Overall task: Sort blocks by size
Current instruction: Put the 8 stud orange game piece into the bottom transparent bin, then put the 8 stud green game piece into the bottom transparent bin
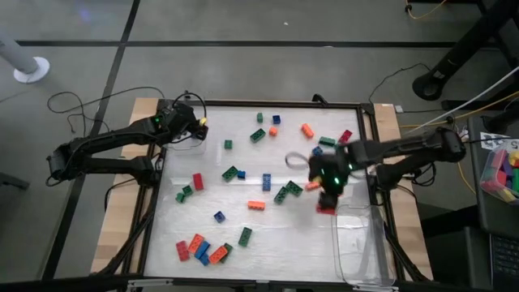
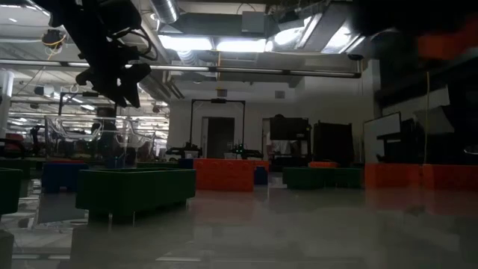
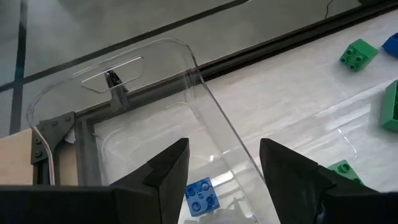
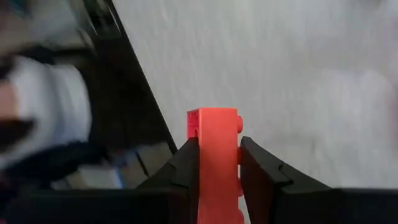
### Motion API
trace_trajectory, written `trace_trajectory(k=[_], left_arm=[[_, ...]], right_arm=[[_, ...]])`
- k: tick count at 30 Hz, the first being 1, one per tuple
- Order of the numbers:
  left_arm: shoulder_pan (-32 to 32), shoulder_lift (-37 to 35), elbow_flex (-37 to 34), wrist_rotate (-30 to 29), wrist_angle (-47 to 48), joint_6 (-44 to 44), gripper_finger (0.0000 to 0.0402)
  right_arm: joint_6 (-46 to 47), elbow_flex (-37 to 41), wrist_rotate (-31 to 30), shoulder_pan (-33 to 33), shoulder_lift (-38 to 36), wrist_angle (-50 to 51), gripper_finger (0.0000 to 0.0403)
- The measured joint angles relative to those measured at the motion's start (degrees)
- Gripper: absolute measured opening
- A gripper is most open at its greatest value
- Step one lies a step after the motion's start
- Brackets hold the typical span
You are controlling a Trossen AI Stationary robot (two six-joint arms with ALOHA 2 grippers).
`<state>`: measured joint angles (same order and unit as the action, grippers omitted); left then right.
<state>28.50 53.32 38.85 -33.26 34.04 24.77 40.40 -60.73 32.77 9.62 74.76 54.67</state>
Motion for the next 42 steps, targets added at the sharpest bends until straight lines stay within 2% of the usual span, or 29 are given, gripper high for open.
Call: trace_trajectory(k=[10,15,20,25,29,33,38,42], left_arm=[[0.0,0.0,0.0,6.0,-0.2,-3.0,0.0184],[-1.3,0.0,0.0,11.6,-1.1,-10.0,0.0184],[-4.7,0.0,0.0,16.6,-4.8,-12.1,0.0184],[-9.5,0.0,0.0,17.1,-10.6,-13.5,0.0184],[-15.0,0.0,0.0,19.5,-12.4,-12.9,0.0184],[-23.3,1.2,0.0,20.4,-12.4,-9.7,0.0184],[-32.6,6.5,0.0,18.9,-12.6,-3.8,0.0184],[-37.4,13.0,0.0,15.5,-13.2,0.1,0.0184]], right_arm=[[25.7,0.0,-11.7,26.0,0.0,4.5,0.0089],[36.0,0.0,-17.1,36.6,0.0,6.2,0.0096],[42.3,0.0,-20.7,44.5,0.0,6.3,0.0098],[47.2,0.0,-27.4,49.4,0.0,6.4,0.0099],[50.8,0.0,-27.8,51.2,0.0,6.4,0.0110],[51.9,0.0,-27.8,51.6,0.0,6.4,0.0144],[51.9,0.0,-30.4,51.5,0.0,6.8,0.0186],[51.8,0.0,-33.5,51.5,0.0,6.8,0.0198]])
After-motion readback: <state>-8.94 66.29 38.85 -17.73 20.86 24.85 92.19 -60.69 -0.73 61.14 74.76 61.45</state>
